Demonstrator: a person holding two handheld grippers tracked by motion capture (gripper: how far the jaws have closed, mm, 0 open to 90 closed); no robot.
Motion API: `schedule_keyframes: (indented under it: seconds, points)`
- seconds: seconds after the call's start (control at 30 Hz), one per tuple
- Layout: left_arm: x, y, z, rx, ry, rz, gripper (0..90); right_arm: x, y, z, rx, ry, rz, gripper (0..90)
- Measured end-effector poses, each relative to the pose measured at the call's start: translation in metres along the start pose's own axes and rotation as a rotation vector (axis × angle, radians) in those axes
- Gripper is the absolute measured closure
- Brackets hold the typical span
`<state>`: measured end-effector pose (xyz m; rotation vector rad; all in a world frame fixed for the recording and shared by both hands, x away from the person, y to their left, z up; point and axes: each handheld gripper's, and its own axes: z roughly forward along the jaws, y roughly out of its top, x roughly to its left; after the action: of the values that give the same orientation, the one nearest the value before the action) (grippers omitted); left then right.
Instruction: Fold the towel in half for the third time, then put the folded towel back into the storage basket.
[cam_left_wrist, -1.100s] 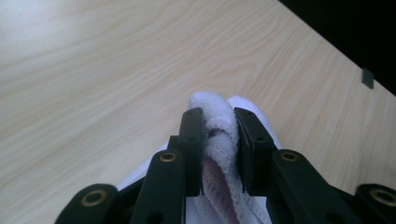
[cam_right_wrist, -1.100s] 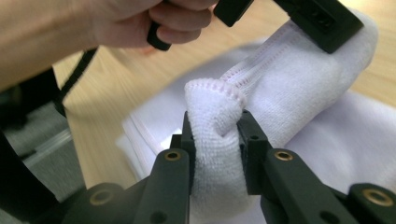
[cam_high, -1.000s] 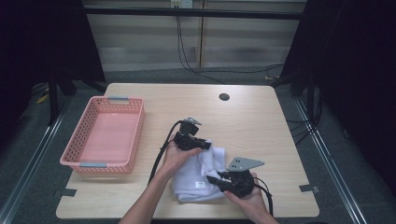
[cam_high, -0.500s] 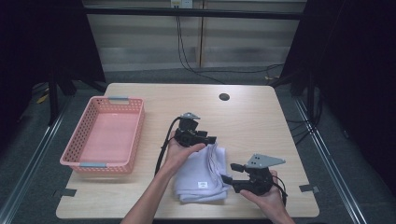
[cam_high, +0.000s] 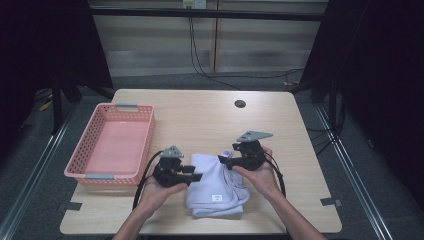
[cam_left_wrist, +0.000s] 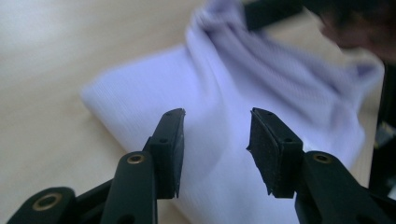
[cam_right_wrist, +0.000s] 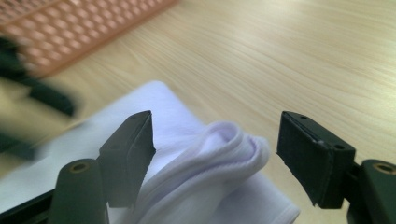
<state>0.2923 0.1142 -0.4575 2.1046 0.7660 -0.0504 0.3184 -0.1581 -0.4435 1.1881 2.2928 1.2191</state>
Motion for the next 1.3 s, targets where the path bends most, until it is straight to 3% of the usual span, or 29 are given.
schedule_keyframes:
  seconds: [0.07, 0.17, 0.2, 0.33, 0.5, 0.67, 0.77, 0.83, 0.97, 1.07, 1.17, 1.23, 1.3]
  points:
    - [-0.010, -0.010, -0.001, 0.025, -0.020, 0.016, 53.9, -0.003, 0.000, 0.013, 0.032, -0.021, -0.001, 28.8]
    - [-0.020, -0.024, 0.000, 0.063, -0.008, 0.050, 49.5, -0.009, -0.006, 0.022, 0.082, -0.068, 0.014, 35.2]
    - [-0.021, -0.029, 0.000, 0.073, -0.008, 0.048, 48.1, -0.011, -0.010, 0.021, 0.090, -0.082, -0.005, 36.8]
    - [-0.019, -0.041, -0.002, 0.085, 0.018, 0.011, 45.5, -0.025, -0.025, 0.011, 0.113, -0.107, -0.004, 42.3]
    - [-0.022, -0.049, -0.011, 0.072, 0.022, -0.016, 39.3, -0.040, -0.043, 0.007, 0.129, -0.099, 0.023, 41.2]
    - [-0.027, -0.056, -0.015, 0.082, 0.017, 0.004, 31.1, -0.043, -0.050, 0.007, 0.111, -0.088, 0.018, 37.3]
    - [-0.027, -0.057, -0.018, 0.064, 0.012, 0.004, 28.0, -0.045, -0.046, 0.006, 0.090, -0.044, 0.016, 29.5]
    - [-0.027, -0.058, -0.018, 0.053, 0.027, 0.010, 27.2, -0.046, -0.042, 0.007, 0.074, 0.021, 0.041, 22.3]
    - [-0.030, -0.058, -0.018, 0.033, 0.032, 0.022, 26.4, -0.042, -0.041, 0.016, 0.085, 0.070, 0.045, 17.5]
    - [-0.028, -0.059, -0.013, 0.064, 0.027, 0.016, 22.0, -0.041, -0.044, 0.025, 0.117, 0.086, 0.028, 15.8]
    - [-0.026, -0.057, -0.008, 0.094, -0.008, 0.030, 18.4, -0.042, -0.045, 0.030, 0.144, 0.108, 0.039, 15.8]
    - [-0.023, -0.057, -0.003, 0.116, 0.010, 0.003, 17.8, -0.043, -0.045, 0.031, 0.153, 0.126, 0.049, 16.4]
    - [-0.022, -0.056, -0.002, 0.125, 0.011, 0.015, 17.6, -0.044, -0.046, 0.031, 0.149, 0.141, 0.052, 16.8]
